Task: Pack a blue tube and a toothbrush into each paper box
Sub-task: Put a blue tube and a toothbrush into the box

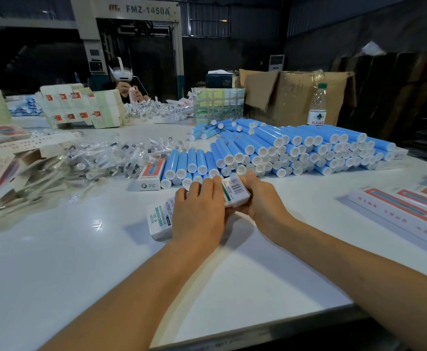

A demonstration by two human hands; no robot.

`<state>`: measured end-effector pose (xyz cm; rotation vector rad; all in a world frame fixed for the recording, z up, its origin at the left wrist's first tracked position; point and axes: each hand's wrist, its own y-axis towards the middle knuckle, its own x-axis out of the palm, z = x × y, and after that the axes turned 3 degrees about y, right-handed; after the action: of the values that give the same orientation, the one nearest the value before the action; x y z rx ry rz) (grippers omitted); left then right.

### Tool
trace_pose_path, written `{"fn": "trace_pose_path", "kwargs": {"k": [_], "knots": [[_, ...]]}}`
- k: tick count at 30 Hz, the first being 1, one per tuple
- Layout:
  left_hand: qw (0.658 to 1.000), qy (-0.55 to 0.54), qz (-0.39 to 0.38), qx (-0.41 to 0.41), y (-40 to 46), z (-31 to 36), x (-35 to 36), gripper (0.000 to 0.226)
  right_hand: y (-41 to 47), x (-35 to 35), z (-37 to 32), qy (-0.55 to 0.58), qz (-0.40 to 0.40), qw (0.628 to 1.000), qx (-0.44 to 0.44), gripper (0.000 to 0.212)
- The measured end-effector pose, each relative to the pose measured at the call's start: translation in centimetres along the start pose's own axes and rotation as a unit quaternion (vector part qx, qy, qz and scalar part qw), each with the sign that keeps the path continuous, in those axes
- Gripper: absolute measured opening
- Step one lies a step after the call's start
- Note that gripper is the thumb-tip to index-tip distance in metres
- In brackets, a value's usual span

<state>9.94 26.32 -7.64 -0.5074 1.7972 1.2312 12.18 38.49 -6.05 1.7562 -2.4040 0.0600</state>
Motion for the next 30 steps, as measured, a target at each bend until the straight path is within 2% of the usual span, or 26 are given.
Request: {"fn": "trace_pose_path", "kwargs": {"k": [4,12,15,22,26,30], "knots": [[1.000,-0.007,0.010,0.005,-0.1,-0.2,0.1,0.067,0.1,-0.5,-0.4,0.030,-0.002,1.000,0.004,0.023],[1.000,-0.011,0.025,0.004,-0.2,-0.5,0.2,0.069,0.5,-0.8,-0.3,0.088,-0.013,0.996,0.011,0.025],[1.000,-0.004,0.018,0.012,-0.2,-0.5,0.3,0.070,0.6,-0.9,-0.1,0.100,-0.019,0.995,0.017,0.036],[1.000,-0.008,0.015,0.011,0.0,-0.2,0.1,0.070,0.4,-0.7,0.4,0.014,0.000,0.999,-0.039,0.041],[1.000,0.004,0.018,0.014,-0.2,-0.3,0.3,0.072,-0.1,-0.6,0.8,-0.116,-0.006,0.990,-0.078,0.044],[1.000,-0.008,0.027,-0.005,0.0,-0.4,0.3,0.071,-0.8,-0.2,0.4,-0.140,-0.013,0.983,-0.116,0.029]]}}
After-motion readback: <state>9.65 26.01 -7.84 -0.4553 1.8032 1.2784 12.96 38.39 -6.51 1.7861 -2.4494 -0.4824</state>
